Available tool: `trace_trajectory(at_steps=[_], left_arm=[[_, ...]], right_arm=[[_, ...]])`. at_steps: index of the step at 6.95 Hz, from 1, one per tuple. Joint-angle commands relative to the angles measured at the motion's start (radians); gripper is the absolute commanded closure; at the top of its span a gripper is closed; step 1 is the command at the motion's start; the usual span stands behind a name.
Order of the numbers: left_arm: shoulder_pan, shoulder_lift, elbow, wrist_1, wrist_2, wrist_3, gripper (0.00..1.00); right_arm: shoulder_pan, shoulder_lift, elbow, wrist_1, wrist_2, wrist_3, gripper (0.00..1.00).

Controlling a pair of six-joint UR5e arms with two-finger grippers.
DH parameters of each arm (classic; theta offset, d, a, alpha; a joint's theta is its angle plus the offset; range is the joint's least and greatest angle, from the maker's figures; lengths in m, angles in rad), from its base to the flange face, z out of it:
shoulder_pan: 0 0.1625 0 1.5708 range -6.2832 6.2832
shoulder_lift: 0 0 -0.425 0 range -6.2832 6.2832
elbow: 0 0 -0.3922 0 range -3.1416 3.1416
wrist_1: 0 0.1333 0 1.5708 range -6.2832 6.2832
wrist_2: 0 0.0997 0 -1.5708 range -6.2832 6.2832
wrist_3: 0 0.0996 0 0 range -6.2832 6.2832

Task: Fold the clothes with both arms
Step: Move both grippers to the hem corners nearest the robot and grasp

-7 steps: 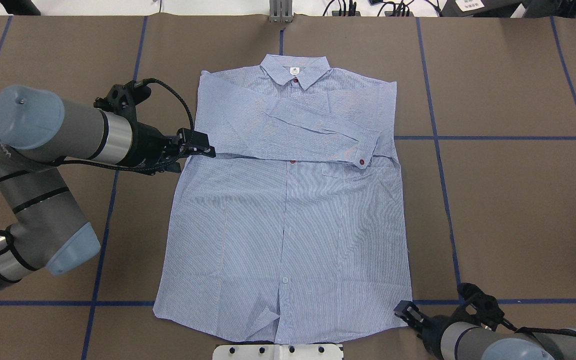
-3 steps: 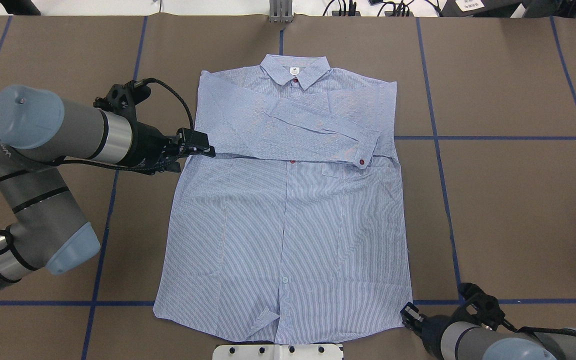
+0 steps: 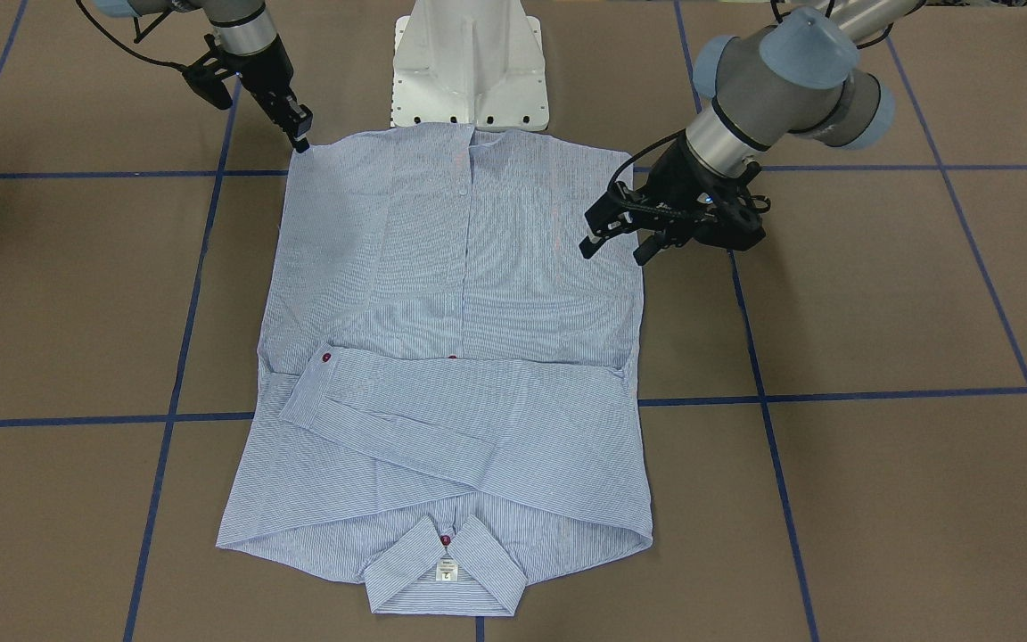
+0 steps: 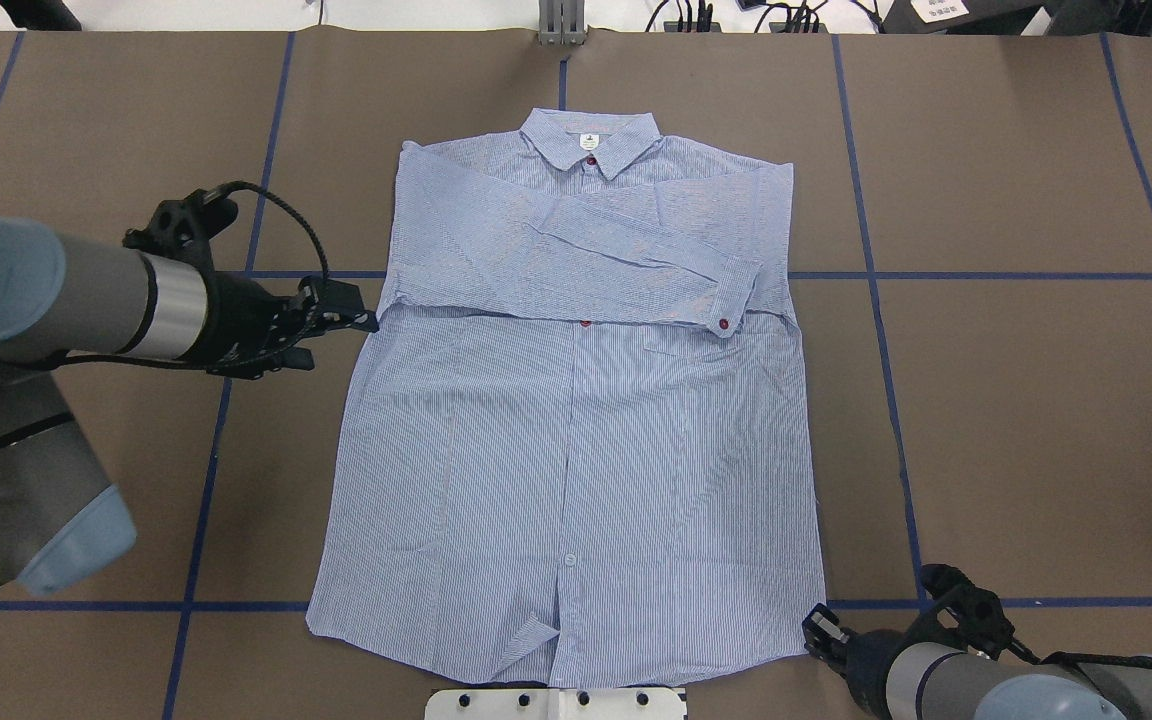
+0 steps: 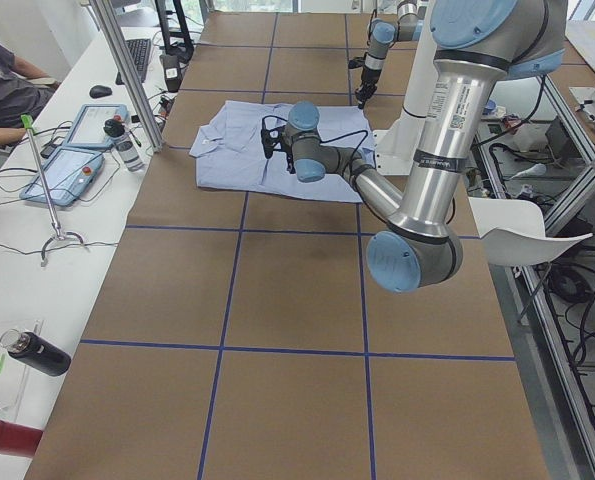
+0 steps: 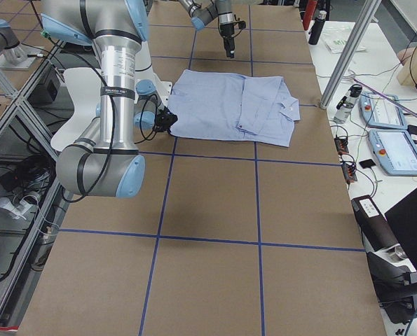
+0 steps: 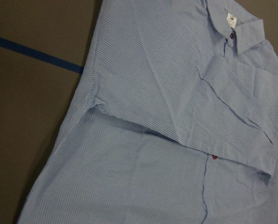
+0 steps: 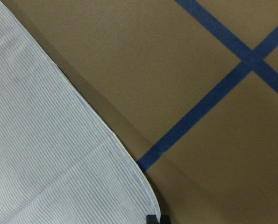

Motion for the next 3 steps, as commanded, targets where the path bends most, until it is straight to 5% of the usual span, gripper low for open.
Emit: trace_trajectory(at_steps=[1, 3], left_arm=[[0.116, 0.202, -0.143, 0.003, 0.126, -0.098, 0.07], [0.378, 0.233, -0.146, 0.041, 0.314, -0.298, 0.08]], right_arm=[[0.002, -0.003, 0.007, 0.0, 0.006, -0.002, 1.0], [0.002, -0.003, 0.025, 0.0, 0.015, -0.002, 1.0]])
